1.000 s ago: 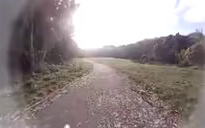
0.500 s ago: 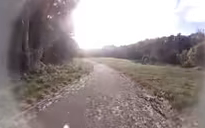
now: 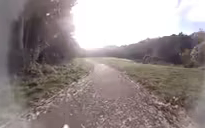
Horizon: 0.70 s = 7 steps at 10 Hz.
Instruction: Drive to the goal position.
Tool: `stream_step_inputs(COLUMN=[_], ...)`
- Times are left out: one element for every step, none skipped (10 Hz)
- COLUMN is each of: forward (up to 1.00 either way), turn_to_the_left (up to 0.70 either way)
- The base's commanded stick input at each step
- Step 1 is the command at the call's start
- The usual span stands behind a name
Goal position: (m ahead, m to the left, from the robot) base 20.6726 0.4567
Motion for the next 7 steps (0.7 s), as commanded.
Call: stream_step_inputs(forward=[0.7,0.7,0.7,0.7,0.7,0.7,0.7], turn_to_the_left=[0.0,0.0,0.0,0.0,0.0,0.0,0.0])
